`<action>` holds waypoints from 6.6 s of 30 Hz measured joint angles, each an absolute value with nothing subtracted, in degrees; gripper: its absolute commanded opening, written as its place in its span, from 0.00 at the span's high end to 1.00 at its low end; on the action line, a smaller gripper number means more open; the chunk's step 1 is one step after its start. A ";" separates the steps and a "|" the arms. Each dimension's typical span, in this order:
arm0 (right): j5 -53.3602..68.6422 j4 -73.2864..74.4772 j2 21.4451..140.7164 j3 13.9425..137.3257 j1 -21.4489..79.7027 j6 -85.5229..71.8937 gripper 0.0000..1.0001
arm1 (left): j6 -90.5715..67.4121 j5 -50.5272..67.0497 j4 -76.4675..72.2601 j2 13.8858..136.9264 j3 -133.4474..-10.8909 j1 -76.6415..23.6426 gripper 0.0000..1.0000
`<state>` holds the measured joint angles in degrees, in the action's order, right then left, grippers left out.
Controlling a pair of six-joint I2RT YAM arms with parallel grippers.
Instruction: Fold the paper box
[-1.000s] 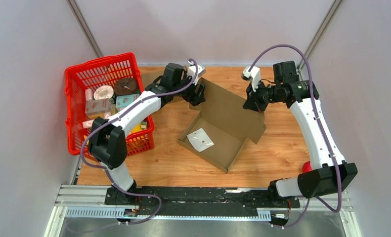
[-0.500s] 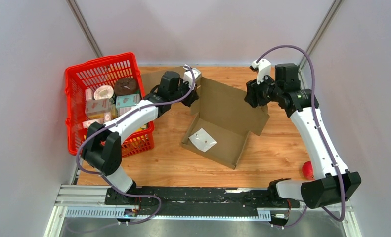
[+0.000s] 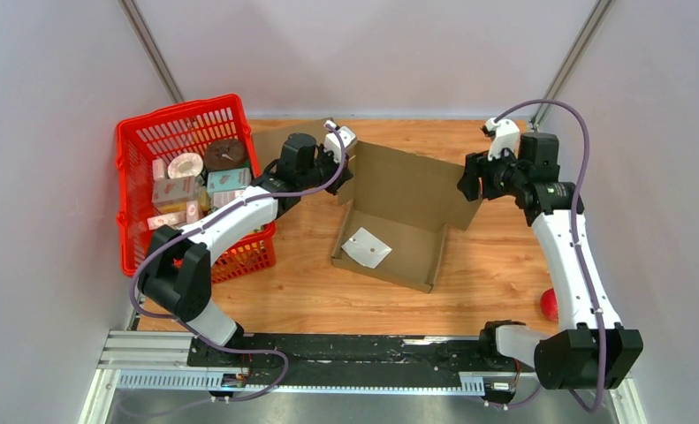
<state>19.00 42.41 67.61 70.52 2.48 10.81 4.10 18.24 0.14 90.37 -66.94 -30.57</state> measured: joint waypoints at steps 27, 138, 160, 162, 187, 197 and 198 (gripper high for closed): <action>14.06 19.05 51.13 47.51 8.16 -6.39 0.50 | -5.50 11.68 3.44 90.43 -70.06 -30.63 0.99; -49.04 22.06 45.41 25.26 47.46 -59.20 0.66 | -42.28 -14.46 -17.67 82.61 -47.94 -43.29 1.00; -32.34 61.25 43.72 72.99 47.75 -39.18 0.00 | -30.55 -28.42 -14.15 80.42 -46.94 -51.64 1.00; -30.70 60.90 47.83 78.17 47.75 -34.41 0.00 | -30.26 -29.06 -13.87 80.36 -46.94 -51.94 1.00; -13.32 42.06 59.48 64.97 45.67 9.63 0.61 | -26.79 -28.69 -13.58 78.83 -44.56 -52.66 0.68; -11.20 38.24 57.08 56.51 47.40 10.59 0.61 | -28.01 -21.02 -0.01 65.43 -35.92 -52.64 0.59; -11.40 38.24 57.21 56.16 47.86 10.57 0.54 | -27.97 -20.18 1.85 62.15 -35.79 -52.62 0.58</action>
<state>-11.40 38.24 57.21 56.16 47.86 10.57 -27.97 -20.18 1.85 62.15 -35.79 -52.62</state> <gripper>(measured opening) 0.366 0.408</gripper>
